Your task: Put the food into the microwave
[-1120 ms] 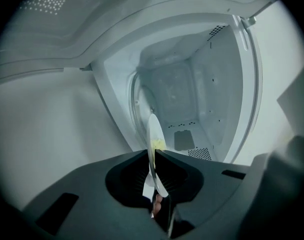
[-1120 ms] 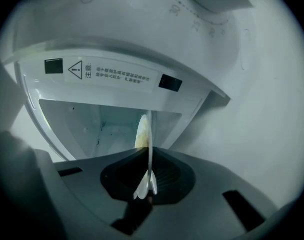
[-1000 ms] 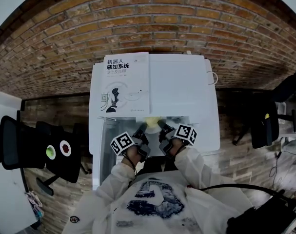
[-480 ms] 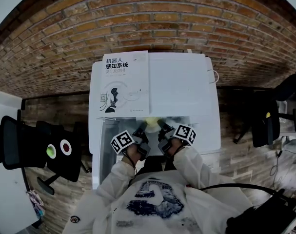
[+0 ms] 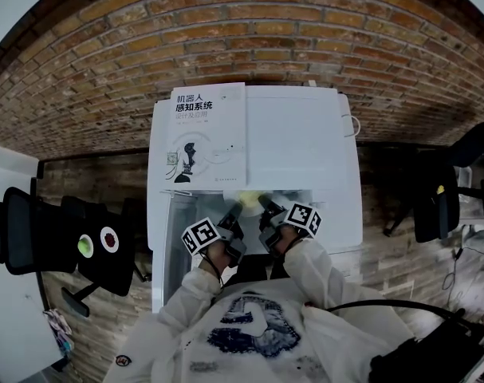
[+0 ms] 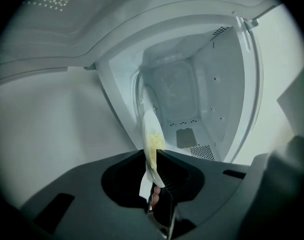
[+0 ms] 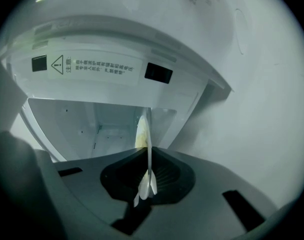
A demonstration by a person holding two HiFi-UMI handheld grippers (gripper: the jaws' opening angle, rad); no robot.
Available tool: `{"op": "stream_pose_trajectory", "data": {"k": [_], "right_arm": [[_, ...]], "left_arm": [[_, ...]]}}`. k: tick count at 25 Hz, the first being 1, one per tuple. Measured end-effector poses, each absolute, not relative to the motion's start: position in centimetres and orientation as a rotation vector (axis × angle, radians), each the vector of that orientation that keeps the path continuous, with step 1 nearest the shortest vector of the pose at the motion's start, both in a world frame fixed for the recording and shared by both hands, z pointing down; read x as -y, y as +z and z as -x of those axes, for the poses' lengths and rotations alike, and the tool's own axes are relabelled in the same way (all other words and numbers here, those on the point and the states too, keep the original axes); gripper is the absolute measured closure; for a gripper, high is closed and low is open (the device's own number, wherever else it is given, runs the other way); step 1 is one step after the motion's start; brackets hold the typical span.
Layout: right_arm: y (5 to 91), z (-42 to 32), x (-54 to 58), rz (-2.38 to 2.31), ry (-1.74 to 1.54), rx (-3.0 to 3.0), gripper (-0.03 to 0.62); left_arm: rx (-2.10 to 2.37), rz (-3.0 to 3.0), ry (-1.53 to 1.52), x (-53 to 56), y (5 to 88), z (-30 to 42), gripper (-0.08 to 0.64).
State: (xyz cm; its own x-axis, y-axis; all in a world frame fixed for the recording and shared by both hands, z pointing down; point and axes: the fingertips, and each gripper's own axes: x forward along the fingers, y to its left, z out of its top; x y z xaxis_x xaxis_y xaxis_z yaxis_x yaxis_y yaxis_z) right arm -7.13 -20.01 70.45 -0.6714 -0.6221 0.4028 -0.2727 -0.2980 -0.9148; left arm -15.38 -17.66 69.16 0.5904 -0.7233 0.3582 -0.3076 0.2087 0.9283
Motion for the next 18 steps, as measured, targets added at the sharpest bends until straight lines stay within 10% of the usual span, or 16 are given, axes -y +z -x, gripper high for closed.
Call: {"op": "stream_pose_trajectory", "data": {"k": [18], "right_arm": [[70.6, 7.2, 20.1, 1.128, -2.059, -1.692, 0.565]], "left_arm": [[0.891, -1.336, -0.374, 15.1, 69.0, 13.1, 0.506]]}}
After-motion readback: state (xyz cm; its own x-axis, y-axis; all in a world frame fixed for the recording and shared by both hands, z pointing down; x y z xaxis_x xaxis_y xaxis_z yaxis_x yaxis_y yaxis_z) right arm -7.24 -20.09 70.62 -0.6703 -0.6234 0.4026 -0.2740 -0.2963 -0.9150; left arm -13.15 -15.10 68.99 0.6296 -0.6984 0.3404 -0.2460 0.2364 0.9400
